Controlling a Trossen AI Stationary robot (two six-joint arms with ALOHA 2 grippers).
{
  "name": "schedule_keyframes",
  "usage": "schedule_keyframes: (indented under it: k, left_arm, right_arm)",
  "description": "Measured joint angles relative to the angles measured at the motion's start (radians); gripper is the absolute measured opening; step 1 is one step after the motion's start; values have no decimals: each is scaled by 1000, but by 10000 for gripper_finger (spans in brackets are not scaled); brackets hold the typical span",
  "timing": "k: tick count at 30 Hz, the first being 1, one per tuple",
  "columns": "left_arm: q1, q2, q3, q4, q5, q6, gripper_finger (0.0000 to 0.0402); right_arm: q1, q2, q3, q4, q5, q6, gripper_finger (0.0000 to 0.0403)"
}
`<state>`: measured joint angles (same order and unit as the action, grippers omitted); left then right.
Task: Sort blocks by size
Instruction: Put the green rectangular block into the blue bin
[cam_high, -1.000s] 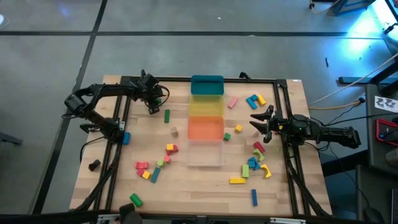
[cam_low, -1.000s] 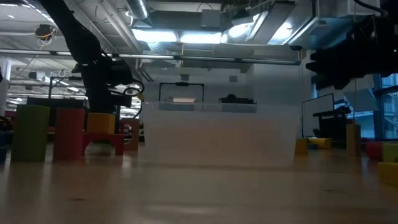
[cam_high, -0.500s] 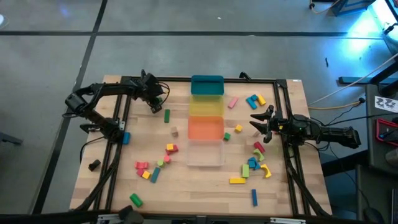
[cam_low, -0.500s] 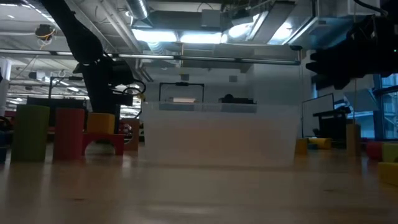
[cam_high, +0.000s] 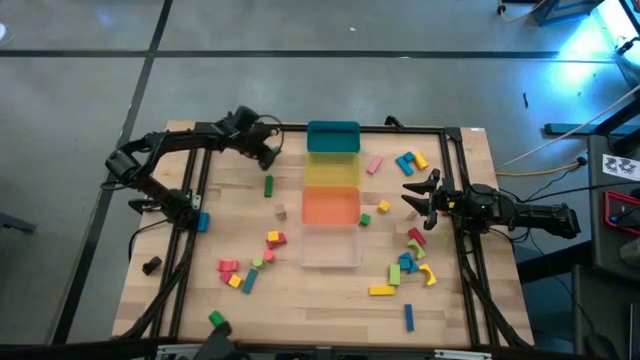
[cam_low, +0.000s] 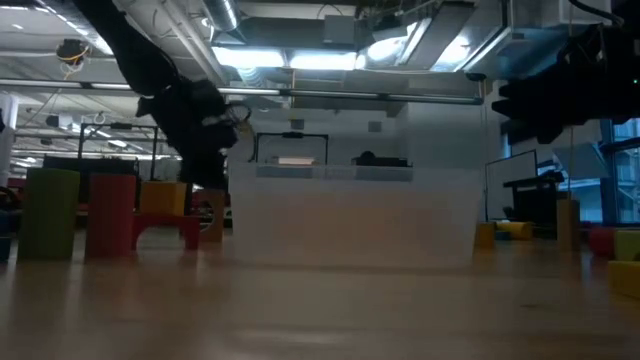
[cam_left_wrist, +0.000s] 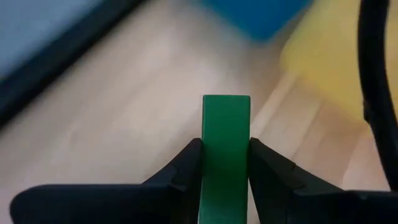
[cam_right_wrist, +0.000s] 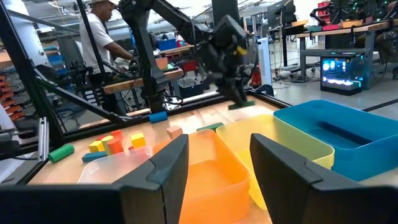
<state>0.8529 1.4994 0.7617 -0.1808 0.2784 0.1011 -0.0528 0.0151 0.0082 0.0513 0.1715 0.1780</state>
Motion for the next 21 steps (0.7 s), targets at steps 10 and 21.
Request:
schedule_keyframes:
  k: [10,21]
  left_arm:
    - [-75,-1,1,522,23,-205,95]
    - [-199,121,3,952,-94,-252,98]
  right_arm:
    - [0,0,0,0,0,0,172]
    - [0,0,0,1,0,-4,172]
